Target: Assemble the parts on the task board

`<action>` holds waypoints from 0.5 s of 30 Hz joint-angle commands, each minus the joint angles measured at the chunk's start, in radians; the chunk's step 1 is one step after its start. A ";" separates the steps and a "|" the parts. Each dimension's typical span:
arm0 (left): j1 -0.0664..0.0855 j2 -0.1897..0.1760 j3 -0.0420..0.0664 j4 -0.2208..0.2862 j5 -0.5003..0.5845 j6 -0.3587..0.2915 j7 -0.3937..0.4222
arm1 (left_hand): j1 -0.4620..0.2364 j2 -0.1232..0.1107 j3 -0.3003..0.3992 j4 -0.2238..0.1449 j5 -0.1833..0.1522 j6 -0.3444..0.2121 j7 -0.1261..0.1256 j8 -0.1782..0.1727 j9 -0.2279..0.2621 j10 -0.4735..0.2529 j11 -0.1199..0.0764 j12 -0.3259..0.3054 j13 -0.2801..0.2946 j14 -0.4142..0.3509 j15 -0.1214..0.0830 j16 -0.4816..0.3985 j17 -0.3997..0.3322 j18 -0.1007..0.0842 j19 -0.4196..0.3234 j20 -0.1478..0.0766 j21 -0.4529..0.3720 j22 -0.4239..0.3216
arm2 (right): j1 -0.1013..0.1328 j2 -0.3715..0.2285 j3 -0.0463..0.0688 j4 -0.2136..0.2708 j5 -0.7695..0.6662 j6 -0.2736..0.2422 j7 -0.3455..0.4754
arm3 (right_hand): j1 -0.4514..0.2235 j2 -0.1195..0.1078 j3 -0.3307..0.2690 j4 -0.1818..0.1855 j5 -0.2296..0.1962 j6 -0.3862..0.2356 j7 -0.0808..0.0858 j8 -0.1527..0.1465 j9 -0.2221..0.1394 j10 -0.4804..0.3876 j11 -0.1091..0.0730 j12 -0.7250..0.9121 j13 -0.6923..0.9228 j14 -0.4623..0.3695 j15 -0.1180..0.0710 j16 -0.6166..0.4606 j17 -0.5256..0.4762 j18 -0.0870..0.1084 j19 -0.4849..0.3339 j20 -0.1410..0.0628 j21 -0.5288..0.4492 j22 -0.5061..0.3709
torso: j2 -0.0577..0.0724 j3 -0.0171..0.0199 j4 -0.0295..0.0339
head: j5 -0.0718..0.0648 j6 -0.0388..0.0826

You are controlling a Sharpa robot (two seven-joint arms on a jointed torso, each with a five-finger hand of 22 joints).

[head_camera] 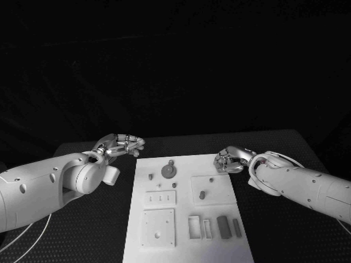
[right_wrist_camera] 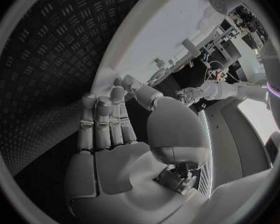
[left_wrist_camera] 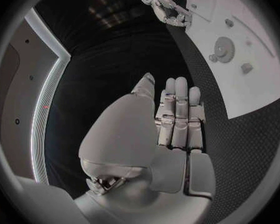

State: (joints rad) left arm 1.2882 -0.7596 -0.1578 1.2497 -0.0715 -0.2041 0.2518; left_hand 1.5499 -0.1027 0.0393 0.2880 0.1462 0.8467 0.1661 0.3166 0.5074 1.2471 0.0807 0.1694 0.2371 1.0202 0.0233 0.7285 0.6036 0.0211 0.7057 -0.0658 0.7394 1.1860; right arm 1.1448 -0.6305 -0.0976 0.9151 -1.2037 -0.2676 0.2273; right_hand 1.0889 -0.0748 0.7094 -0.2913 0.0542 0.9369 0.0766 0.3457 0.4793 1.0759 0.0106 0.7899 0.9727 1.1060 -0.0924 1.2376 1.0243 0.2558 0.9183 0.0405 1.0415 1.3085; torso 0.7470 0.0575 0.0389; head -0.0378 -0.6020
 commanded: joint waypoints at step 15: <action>0.001 -0.003 0.001 0.016 -0.032 0.032 -0.016 | -0.025 0.013 0.000 0.003 -0.005 0.042 -0.017 0.014 0.013 0.033 -0.017 0.006 0.014 -0.005 0.001 -0.005 -0.001 0.016 -0.008 -0.009 0.012 -0.008 | 0.020 -0.015 0.001 0.081 -0.039 -0.107 -0.059 | 0.004 0.004 0.027 0.000 -0.005 0.081 0.024 0.020 0.017 0.025 -0.018 0.016 -0.007 0.022 -0.018 0.016 -0.005 0.006 0.028 -0.012 0.018 0.012 | -0.001 -0.0014 -0.0018 | 0.005 0.010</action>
State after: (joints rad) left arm 1.2886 -0.7630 -0.1581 1.2610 -0.0802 -0.1995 0.2460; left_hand 1.5334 -0.0866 0.0393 0.2880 0.1462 0.8848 0.1496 0.3265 0.5202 1.2731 0.0619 0.1694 0.2503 1.0202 0.0233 0.7285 0.6036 0.0210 0.7057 -0.0658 0.7471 1.1792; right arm 1.1587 -0.6465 -0.0979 0.9860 -1.2104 -0.3369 0.2006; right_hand 1.0926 -0.0684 0.7303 -0.2899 0.0539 0.9569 0.0624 0.3520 0.4790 1.0938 -0.0074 0.8014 0.9668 1.1252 -0.1049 1.2492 1.0205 0.2553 0.9380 0.0281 1.0532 1.3082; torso 0.7463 0.0570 0.0377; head -0.0337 -0.5961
